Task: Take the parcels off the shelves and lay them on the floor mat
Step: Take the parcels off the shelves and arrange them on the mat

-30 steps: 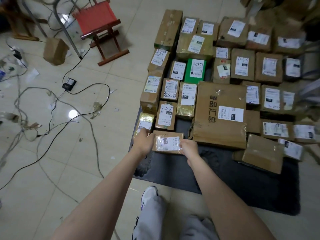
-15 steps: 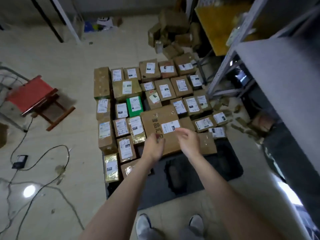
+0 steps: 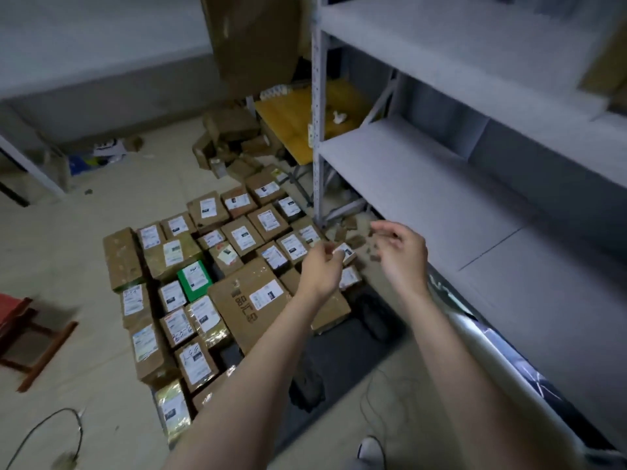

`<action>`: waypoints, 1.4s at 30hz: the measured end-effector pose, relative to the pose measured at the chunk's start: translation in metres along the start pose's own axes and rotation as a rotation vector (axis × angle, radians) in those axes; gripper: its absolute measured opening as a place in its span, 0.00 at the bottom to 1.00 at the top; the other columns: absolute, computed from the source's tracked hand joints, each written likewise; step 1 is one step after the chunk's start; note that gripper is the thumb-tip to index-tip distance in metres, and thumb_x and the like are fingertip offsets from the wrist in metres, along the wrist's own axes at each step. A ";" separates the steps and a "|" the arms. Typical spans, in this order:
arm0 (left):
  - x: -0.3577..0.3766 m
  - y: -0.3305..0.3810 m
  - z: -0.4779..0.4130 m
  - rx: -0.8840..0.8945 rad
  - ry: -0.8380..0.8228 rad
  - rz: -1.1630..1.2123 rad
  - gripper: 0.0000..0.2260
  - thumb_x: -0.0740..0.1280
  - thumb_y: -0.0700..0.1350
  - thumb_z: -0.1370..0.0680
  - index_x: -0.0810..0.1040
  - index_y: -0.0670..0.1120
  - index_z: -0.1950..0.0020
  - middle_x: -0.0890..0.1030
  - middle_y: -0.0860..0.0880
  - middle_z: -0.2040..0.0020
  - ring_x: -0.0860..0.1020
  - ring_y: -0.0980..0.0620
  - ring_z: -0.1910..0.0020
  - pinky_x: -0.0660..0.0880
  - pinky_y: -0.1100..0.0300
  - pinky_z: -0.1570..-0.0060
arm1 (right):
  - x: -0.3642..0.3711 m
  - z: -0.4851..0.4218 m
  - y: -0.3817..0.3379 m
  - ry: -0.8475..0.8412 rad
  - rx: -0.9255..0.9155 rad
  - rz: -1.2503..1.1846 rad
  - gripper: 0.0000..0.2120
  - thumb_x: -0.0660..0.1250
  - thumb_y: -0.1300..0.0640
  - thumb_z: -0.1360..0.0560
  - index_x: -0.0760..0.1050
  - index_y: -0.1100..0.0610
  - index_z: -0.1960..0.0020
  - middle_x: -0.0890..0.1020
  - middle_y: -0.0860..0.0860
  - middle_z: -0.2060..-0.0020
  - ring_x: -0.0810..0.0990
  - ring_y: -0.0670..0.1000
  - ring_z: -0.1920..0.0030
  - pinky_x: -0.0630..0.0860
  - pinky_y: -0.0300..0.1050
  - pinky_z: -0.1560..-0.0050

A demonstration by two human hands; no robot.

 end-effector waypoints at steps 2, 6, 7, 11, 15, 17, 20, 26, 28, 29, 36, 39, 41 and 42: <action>0.014 0.038 -0.001 0.063 0.002 0.015 0.13 0.61 0.48 0.18 0.73 0.44 0.37 0.76 0.51 0.46 0.76 0.56 0.52 0.68 0.66 0.58 | -0.038 -0.009 -0.027 0.067 -0.059 -0.014 0.15 0.65 0.63 0.24 0.81 0.43 0.57 0.84 0.40 0.53 0.82 0.43 0.55 0.79 0.44 0.52; 0.043 0.112 0.006 0.185 0.012 0.024 0.12 0.62 0.47 0.18 0.75 0.41 0.39 0.78 0.55 0.54 0.74 0.64 0.61 0.67 0.75 0.68 | -0.105 -0.023 -0.072 0.142 -0.140 -0.032 0.15 0.65 0.63 0.24 0.82 0.44 0.55 0.84 0.43 0.49 0.81 0.46 0.49 0.80 0.54 0.43; 0.050 0.129 0.009 0.216 -0.005 0.010 0.14 0.62 0.47 0.18 0.75 0.40 0.38 0.79 0.55 0.54 0.75 0.63 0.59 0.68 0.75 0.65 | -0.120 -0.027 -0.083 0.154 -0.163 -0.034 0.15 0.65 0.63 0.24 0.81 0.44 0.55 0.84 0.43 0.49 0.81 0.46 0.49 0.80 0.56 0.42; 0.071 0.198 0.018 0.313 -0.039 -0.056 0.17 0.62 0.48 0.18 0.73 0.42 0.32 0.76 0.45 0.35 0.75 0.49 0.39 0.71 0.59 0.44 | -0.180 -0.042 -0.135 0.235 -0.297 -0.034 0.15 0.66 0.65 0.25 0.81 0.44 0.56 0.83 0.43 0.51 0.82 0.46 0.50 0.79 0.58 0.43; 0.094 0.267 0.026 0.439 -0.039 -0.063 0.17 0.61 0.48 0.18 0.73 0.42 0.32 0.76 0.44 0.34 0.75 0.47 0.38 0.73 0.54 0.41 | -0.235 -0.047 -0.179 0.324 -0.392 -0.034 0.13 0.66 0.63 0.25 0.80 0.43 0.55 0.83 0.41 0.52 0.81 0.43 0.51 0.81 0.54 0.45; 0.107 0.299 0.034 0.498 -0.061 -0.038 0.16 0.62 0.47 0.18 0.73 0.41 0.32 0.76 0.44 0.34 0.76 0.47 0.39 0.75 0.48 0.39 | -0.261 -0.047 -0.195 0.360 -0.425 -0.039 0.14 0.67 0.65 0.25 0.80 0.45 0.54 0.84 0.44 0.53 0.82 0.46 0.52 0.80 0.53 0.45; 0.130 0.341 0.048 0.573 -0.099 0.011 0.14 0.63 0.46 0.19 0.74 0.42 0.35 0.77 0.46 0.38 0.76 0.47 0.41 0.75 0.47 0.39 | -0.299 -0.044 -0.213 0.414 -0.469 -0.032 0.13 0.67 0.67 0.26 0.80 0.48 0.54 0.84 0.49 0.54 0.82 0.48 0.53 0.80 0.51 0.47; 0.176 0.400 0.079 0.727 -0.208 0.081 0.10 0.63 0.44 0.19 0.76 0.42 0.39 0.79 0.49 0.44 0.78 0.50 0.44 0.76 0.53 0.44 | -0.362 -0.026 -0.229 0.569 -0.501 0.052 0.10 0.68 0.64 0.26 0.81 0.50 0.52 0.83 0.45 0.53 0.82 0.45 0.51 0.79 0.42 0.50; 0.190 0.414 0.087 0.778 -0.250 0.078 0.10 0.63 0.43 0.19 0.76 0.41 0.40 0.80 0.48 0.44 0.79 0.56 0.49 0.77 0.58 0.48 | -0.378 -0.019 -0.233 0.635 -0.498 0.091 0.09 0.69 0.64 0.26 0.81 0.51 0.52 0.83 0.47 0.51 0.82 0.46 0.51 0.80 0.45 0.47; 0.196 0.421 0.091 0.806 -0.268 0.074 0.08 0.64 0.43 0.19 0.76 0.43 0.42 0.80 0.50 0.46 0.78 0.61 0.52 0.76 0.62 0.51 | -0.385 -0.016 -0.236 0.668 -0.494 0.114 0.10 0.70 0.64 0.27 0.80 0.51 0.52 0.83 0.49 0.50 0.81 0.47 0.50 0.79 0.47 0.46; 0.218 0.458 0.119 0.943 -0.400 0.032 0.13 0.64 0.45 0.19 0.76 0.42 0.37 0.79 0.47 0.40 0.77 0.50 0.43 0.73 0.56 0.42 | -0.412 0.008 -0.249 0.915 -0.441 0.303 0.13 0.73 0.62 0.31 0.78 0.50 0.50 0.77 0.49 0.46 0.78 0.52 0.44 0.75 0.52 0.40; 0.220 0.465 0.126 0.975 -0.453 0.070 0.10 0.65 0.45 0.19 0.76 0.44 0.40 0.78 0.52 0.45 0.76 0.62 0.53 0.70 0.75 0.57 | -0.420 0.011 -0.251 0.998 -0.378 0.407 0.16 0.75 0.60 0.32 0.79 0.54 0.45 0.76 0.51 0.42 0.77 0.54 0.41 0.72 0.49 0.37; 0.221 0.464 0.127 0.963 -0.492 0.112 0.04 0.65 0.44 0.19 0.75 0.49 0.45 0.78 0.57 0.50 0.76 0.68 0.57 0.69 0.79 0.61 | -0.423 0.011 -0.248 1.036 -0.321 0.471 0.20 0.76 0.58 0.32 0.78 0.54 0.42 0.75 0.52 0.40 0.74 0.55 0.38 0.68 0.46 0.35; 0.219 0.463 0.129 0.958 -0.514 0.130 0.03 0.65 0.44 0.19 0.75 0.51 0.47 0.77 0.59 0.52 0.76 0.70 0.57 0.69 0.78 0.62 | -0.425 0.010 -0.246 1.051 -0.284 0.502 0.21 0.76 0.57 0.33 0.77 0.54 0.41 0.74 0.52 0.38 0.73 0.55 0.37 0.66 0.45 0.35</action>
Point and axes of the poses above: each hand's wrist, its own z-axis away from the middle knuckle, its own x-axis out of the palm, y = z × x, the point moved 2 cm from there along -z, towards the middle knuckle
